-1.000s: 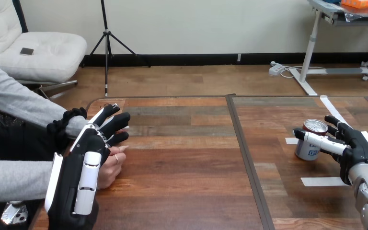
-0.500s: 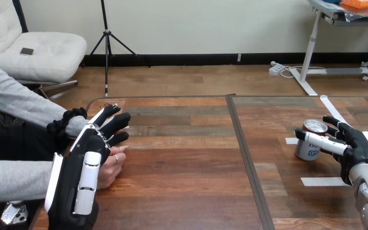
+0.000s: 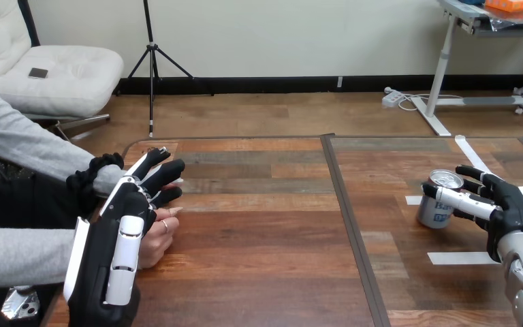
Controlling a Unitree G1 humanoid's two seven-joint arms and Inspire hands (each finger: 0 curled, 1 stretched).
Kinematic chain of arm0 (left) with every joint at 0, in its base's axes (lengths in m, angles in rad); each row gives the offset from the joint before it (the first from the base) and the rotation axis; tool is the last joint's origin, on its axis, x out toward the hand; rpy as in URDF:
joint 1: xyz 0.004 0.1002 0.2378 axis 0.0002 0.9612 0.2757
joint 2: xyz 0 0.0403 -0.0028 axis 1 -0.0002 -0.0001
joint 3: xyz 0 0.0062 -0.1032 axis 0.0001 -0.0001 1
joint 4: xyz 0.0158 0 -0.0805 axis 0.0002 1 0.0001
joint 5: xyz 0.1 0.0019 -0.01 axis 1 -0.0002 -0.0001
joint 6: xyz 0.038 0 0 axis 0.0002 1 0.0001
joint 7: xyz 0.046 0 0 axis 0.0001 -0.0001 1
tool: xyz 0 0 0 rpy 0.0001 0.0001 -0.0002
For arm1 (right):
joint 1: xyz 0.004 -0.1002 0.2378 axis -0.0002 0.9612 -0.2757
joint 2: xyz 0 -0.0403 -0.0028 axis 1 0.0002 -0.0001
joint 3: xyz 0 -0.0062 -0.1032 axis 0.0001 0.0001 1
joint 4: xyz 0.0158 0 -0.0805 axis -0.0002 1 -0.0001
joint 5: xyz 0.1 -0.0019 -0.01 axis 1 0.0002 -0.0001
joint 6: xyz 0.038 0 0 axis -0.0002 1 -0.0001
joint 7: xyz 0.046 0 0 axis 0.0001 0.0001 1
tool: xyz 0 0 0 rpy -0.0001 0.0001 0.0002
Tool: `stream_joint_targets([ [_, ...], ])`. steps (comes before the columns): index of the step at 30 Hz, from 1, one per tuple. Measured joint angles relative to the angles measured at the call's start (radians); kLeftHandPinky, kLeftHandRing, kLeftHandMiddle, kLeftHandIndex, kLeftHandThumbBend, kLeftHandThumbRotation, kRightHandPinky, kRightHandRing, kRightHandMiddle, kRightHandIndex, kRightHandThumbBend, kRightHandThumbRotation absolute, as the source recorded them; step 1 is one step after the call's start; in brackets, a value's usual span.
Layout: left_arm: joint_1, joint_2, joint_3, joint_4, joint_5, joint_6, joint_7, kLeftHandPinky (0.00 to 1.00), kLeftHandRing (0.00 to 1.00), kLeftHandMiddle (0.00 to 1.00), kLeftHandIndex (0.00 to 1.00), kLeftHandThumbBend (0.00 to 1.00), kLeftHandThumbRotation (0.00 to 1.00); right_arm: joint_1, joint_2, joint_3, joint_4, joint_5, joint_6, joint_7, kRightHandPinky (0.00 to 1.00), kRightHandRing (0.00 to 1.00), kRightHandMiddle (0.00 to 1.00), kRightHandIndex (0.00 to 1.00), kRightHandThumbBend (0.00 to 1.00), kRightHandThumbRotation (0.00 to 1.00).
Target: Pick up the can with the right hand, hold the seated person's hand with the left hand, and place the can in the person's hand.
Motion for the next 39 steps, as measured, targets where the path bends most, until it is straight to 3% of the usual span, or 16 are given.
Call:
stream_joint_targets([
  [17, 0.000, 0.000, 0.001, -0.003, -0.001, 0.004, 0.001, 0.82, 0.83, 0.80, 0.84, 0.52, 0.98, 0.000, 0.000, 0.010, 0.000, -0.018, -0.003, -0.029, 0.62, 0.67, 0.68, 0.68, 0.78, 0.00],
  [39, 0.000, 0.000, 0.019, -0.004, -0.001, 0.004, 0.007, 0.82, 0.84, 0.81, 0.83, 0.56, 0.97, 0.000, 0.000, 0.025, 0.000, -0.035, -0.004, -0.037, 0.61, 0.62, 0.64, 0.66, 0.76, 0.00],
])
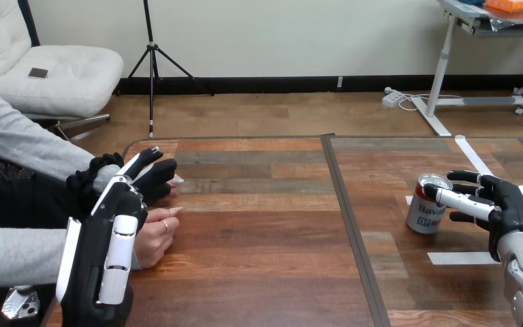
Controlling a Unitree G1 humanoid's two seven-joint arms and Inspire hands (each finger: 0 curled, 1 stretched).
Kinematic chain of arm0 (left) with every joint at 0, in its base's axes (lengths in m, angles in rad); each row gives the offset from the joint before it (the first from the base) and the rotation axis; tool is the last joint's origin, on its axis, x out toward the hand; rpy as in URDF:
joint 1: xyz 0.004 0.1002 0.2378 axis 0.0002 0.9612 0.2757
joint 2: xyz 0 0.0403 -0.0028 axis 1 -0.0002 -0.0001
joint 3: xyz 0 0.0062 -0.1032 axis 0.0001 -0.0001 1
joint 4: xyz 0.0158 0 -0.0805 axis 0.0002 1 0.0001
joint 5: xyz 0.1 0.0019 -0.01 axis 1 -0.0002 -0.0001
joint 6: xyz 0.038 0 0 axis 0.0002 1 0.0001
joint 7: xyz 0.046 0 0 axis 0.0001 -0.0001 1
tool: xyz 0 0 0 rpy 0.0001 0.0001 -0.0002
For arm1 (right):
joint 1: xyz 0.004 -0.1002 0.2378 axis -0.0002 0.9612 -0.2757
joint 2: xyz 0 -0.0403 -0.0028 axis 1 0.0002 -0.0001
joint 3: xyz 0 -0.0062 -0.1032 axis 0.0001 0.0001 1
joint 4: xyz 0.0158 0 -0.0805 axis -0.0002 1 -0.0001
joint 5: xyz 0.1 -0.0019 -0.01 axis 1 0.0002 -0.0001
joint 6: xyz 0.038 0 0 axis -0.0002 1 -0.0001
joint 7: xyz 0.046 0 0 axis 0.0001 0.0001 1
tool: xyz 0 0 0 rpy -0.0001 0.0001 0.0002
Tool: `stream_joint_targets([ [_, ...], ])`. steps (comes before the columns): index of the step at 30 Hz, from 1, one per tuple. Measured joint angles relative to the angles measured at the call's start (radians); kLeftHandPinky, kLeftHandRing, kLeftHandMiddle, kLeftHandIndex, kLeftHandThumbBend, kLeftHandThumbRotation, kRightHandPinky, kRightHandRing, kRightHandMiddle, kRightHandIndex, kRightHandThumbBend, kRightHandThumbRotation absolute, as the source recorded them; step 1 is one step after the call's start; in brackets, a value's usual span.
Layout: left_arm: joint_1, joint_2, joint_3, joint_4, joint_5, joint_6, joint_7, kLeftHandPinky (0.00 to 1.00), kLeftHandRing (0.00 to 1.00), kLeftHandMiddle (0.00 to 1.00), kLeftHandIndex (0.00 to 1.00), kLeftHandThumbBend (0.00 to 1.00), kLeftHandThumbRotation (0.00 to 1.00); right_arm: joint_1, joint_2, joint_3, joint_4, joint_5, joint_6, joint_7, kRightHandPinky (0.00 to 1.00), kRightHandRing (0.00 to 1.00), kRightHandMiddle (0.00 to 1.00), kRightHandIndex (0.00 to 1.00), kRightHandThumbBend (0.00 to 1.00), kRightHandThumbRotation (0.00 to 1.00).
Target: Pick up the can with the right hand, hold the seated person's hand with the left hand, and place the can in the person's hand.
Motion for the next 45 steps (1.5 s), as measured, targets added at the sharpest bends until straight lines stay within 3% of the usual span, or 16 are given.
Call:
stream_joint_targets([
  [7, 0.000, 0.000, 0.001, 0.000, 0.000, 0.000, 0.000, 0.81, 0.84, 0.81, 0.83, 0.58, 0.96, 0.000, 0.000, 0.001, 0.000, -0.001, 0.000, 0.001, 0.60, 0.64, 0.66, 0.67, 0.81, 0.00],
  [23, 0.000, 0.000, 0.002, -0.002, 0.000, 0.000, 0.000, 0.79, 0.85, 0.81, 0.83, 0.62, 0.95, 0.000, -0.001, 0.005, 0.000, -0.005, 0.016, 0.015, 0.68, 0.75, 0.74, 0.74, 0.98, 0.00],
  [45, 0.000, 0.000, 0.002, -0.002, 0.000, 0.000, 0.004, 0.81, 0.85, 0.81, 0.83, 0.62, 0.95, 0.000, -0.003, 0.022, 0.000, -0.019, 0.023, 0.055, 0.78, 0.86, 0.87, 0.87, 1.00, 0.14],
])
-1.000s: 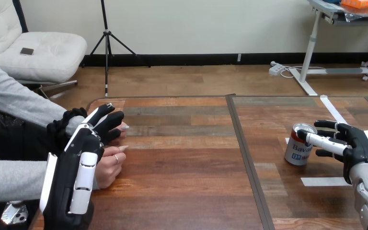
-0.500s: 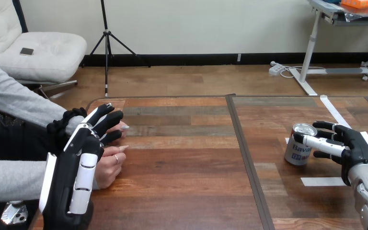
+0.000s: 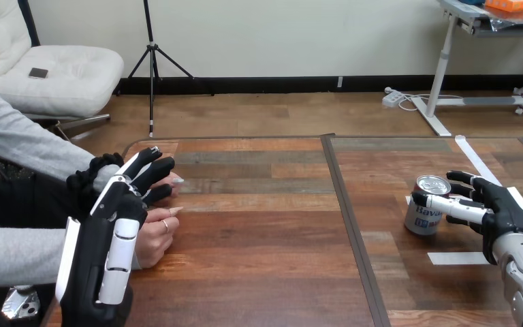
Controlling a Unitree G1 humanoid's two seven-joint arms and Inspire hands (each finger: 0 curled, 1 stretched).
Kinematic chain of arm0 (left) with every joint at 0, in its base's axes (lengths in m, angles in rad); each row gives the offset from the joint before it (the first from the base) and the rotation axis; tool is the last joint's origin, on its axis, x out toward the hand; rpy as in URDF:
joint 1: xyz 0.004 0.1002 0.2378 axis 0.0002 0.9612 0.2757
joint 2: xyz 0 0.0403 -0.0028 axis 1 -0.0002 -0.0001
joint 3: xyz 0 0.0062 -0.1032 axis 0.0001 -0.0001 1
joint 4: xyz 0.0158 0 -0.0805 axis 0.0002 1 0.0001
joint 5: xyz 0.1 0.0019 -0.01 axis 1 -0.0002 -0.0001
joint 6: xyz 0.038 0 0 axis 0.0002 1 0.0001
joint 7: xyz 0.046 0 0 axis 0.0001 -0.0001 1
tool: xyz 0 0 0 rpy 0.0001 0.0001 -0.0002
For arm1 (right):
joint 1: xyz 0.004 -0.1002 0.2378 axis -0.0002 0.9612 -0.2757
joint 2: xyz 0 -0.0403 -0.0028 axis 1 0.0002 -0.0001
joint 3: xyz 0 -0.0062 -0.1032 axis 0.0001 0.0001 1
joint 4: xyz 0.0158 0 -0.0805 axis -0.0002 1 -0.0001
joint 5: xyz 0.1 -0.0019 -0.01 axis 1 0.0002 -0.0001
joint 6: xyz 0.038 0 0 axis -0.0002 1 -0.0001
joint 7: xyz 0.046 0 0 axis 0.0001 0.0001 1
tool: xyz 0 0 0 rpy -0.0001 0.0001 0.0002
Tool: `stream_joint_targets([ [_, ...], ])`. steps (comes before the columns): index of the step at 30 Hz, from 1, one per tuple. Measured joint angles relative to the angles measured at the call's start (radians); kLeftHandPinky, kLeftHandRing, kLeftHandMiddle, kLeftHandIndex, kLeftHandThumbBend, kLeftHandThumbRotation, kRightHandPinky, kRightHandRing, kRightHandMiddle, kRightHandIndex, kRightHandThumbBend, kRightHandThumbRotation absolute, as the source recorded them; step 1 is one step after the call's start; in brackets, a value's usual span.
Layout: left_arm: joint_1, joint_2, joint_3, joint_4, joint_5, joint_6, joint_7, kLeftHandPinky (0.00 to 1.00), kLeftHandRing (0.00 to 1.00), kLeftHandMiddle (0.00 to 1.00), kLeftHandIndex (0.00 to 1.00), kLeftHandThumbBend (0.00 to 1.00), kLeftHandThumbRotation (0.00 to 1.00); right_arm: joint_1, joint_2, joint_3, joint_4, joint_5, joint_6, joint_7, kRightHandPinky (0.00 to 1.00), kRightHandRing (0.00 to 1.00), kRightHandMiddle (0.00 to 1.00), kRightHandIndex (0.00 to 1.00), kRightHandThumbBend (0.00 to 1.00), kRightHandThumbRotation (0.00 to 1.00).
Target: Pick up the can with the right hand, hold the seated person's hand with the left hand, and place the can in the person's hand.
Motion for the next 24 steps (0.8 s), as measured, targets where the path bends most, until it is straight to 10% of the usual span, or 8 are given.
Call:
stream_joint_targets([
  [24, 0.000, 0.000, 0.000, 0.000, 0.002, -0.002, 0.003, 0.78, 0.85, 0.80, 0.83, 0.62, 0.95, 0.000, -0.012, 0.068, 0.000, -0.078, 0.003, 0.005, 0.86, 0.95, 0.95, 0.97, 1.00, 0.31],
])
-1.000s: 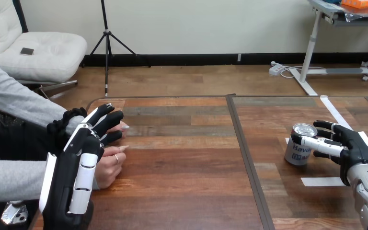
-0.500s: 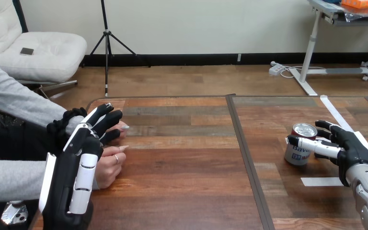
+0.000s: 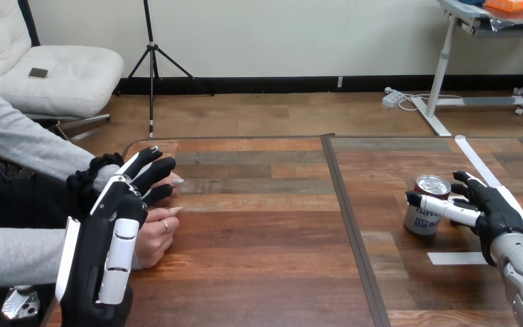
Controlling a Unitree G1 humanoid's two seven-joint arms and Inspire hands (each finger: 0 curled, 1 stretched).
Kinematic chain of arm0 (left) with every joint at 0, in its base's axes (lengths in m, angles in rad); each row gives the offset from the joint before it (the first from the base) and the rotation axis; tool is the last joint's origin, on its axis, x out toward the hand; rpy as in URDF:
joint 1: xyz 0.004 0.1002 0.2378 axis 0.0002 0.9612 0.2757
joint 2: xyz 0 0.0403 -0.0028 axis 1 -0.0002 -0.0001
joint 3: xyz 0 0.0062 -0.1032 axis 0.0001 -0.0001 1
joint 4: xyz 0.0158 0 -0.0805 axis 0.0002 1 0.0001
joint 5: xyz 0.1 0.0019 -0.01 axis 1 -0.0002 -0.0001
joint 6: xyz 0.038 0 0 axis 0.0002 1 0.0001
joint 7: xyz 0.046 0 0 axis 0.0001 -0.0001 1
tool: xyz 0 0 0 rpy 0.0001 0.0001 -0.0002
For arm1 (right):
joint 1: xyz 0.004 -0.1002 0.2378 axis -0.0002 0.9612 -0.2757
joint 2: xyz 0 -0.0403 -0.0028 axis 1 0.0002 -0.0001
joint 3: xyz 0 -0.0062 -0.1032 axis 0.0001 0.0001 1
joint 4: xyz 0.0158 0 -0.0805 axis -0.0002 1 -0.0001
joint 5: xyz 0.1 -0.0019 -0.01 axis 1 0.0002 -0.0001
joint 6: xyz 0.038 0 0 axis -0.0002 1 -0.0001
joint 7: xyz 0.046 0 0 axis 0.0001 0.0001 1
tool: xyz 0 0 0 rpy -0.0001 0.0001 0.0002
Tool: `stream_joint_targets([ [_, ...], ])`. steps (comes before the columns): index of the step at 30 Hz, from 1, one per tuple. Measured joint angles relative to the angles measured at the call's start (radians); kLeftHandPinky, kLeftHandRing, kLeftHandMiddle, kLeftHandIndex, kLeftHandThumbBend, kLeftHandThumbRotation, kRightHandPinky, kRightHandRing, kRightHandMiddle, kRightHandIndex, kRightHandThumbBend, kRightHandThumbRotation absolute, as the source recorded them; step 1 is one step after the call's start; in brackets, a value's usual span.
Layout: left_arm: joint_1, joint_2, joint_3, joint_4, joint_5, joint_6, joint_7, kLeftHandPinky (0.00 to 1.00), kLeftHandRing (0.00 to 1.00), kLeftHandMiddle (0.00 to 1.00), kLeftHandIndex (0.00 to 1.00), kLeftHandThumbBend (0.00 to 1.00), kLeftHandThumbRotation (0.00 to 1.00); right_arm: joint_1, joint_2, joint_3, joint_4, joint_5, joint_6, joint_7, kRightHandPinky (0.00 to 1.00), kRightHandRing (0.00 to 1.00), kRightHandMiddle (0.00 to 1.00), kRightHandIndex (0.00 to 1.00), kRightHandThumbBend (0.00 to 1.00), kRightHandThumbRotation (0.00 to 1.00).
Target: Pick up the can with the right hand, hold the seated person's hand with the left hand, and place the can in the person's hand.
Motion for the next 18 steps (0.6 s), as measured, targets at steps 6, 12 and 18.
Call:
stream_joint_targets([
  [6, 0.000, 0.000, 0.000, -0.003, -0.001, 0.006, 0.006, 0.79, 0.85, 0.81, 0.83, 0.62, 0.94, 0.000, -0.001, 0.008, 0.000, -0.009, 0.000, -0.004, 0.87, 0.95, 0.95, 0.97, 1.00, 0.32],
  [12, 0.000, 0.000, 0.000, -0.003, -0.002, 0.006, 0.005, 0.80, 0.85, 0.80, 0.83, 0.61, 0.94, 0.000, -0.001, 0.014, 0.000, -0.011, -0.001, -0.004, 0.88, 0.96, 0.95, 0.96, 1.00, 0.29],
  [18, 0.000, 0.000, 0.000, -0.003, 0.000, 0.006, 0.005, 0.80, 0.85, 0.80, 0.83, 0.63, 0.95, 0.000, -0.002, 0.018, 0.000, -0.012, 0.000, -0.004, 0.88, 0.95, 0.95, 0.96, 1.00, 0.28],
])
